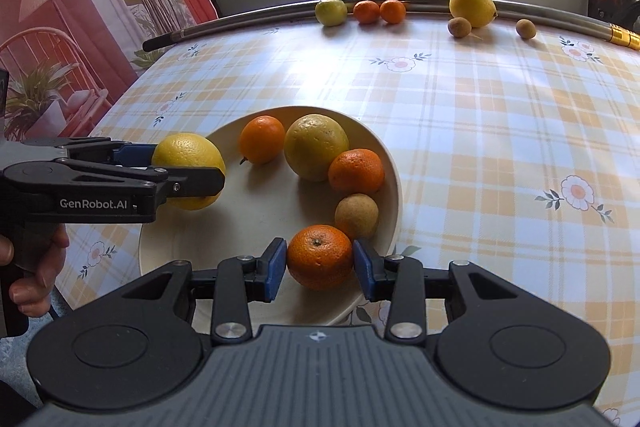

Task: Organize fruits
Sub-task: 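Carry the lemon and tangerine over the cream plate with both tools, then lower both fruits into the cream plate and open both tools, then move both open tools back toward the remaining fruits by the pole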

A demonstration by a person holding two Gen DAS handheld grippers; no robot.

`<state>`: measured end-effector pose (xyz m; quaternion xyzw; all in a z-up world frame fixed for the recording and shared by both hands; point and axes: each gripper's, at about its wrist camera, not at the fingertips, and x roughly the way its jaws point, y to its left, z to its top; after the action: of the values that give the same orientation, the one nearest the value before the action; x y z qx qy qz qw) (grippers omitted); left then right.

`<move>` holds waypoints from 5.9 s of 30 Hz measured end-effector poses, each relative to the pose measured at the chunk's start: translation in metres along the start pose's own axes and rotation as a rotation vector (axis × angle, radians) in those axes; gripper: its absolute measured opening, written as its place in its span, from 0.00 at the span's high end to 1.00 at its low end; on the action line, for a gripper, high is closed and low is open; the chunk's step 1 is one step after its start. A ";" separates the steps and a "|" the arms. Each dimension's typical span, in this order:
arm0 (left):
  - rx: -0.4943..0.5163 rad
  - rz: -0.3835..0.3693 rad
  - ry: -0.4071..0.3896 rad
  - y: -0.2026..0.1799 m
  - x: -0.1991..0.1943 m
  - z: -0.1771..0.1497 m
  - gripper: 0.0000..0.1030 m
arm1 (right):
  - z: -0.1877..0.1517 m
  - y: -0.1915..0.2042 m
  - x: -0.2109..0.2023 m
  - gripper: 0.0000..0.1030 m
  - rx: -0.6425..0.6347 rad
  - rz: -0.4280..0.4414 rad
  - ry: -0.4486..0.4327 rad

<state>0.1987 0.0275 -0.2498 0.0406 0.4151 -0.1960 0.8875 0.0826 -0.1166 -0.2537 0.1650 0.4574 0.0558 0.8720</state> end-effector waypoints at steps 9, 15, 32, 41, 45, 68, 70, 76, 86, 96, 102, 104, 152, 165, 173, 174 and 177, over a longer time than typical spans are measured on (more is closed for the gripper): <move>0.012 0.000 0.008 -0.004 0.014 0.005 0.33 | 0.003 -0.002 0.001 0.61 -0.004 0.003 -0.010; 0.010 -0.006 0.001 -0.005 0.019 0.009 0.33 | 0.004 -0.003 0.003 0.61 0.000 0.008 -0.016; -0.018 0.018 -0.025 0.000 0.037 0.026 0.33 | 0.027 -0.011 0.019 0.61 -0.043 -0.012 -0.038; -0.026 0.024 -0.029 0.003 0.044 0.032 0.33 | 0.039 -0.014 0.029 0.61 -0.074 -0.035 -0.042; -0.038 0.022 -0.019 0.005 0.041 0.031 0.33 | 0.039 -0.013 0.028 0.61 -0.078 -0.036 -0.042; -0.017 0.020 -0.055 -0.001 0.009 0.025 0.32 | 0.037 -0.006 0.001 0.61 -0.079 -0.044 -0.096; -0.016 0.018 -0.058 -0.001 0.007 0.026 0.32 | 0.038 -0.005 -0.002 0.61 -0.081 -0.046 -0.107; -0.018 0.008 -0.080 0.000 -0.009 0.031 0.32 | 0.045 -0.009 -0.017 0.61 -0.072 -0.053 -0.157; -0.074 0.004 -0.135 0.023 -0.046 0.050 0.32 | 0.064 -0.024 -0.044 0.61 -0.046 -0.074 -0.250; -0.121 0.047 -0.170 0.049 -0.069 0.070 0.32 | 0.081 -0.049 -0.056 0.61 -0.024 -0.121 -0.307; -0.171 0.063 -0.175 0.058 -0.068 0.078 0.32 | 0.087 -0.064 -0.055 0.61 -0.005 -0.142 -0.326; -0.179 0.063 -0.167 0.058 -0.063 0.082 0.32 | 0.089 -0.069 -0.053 0.61 -0.002 -0.149 -0.327; -0.405 -0.008 0.011 0.058 0.066 0.178 0.54 | 0.125 -0.156 -0.011 0.60 0.115 -0.123 -0.377; -0.456 0.008 0.005 0.089 0.002 0.152 0.54 | 0.125 -0.132 -0.031 0.60 0.101 -0.088 -0.400; -0.422 0.001 -0.002 0.085 -0.003 0.140 0.54 | 0.114 -0.130 -0.030 0.60 0.115 -0.088 -0.375; -0.409 0.004 -0.009 0.084 -0.003 0.142 0.54 | 0.115 -0.133 -0.030 0.60 0.125 -0.088 -0.376; -0.381 0.015 -0.013 0.079 -0.002 0.147 0.54 | 0.118 -0.142 -0.034 0.60 0.165 -0.080 -0.389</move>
<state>0.3342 0.0664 -0.1595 -0.1264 0.4387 -0.1076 0.8832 0.1520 -0.2861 -0.2129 0.2250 0.2897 -0.0494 0.9290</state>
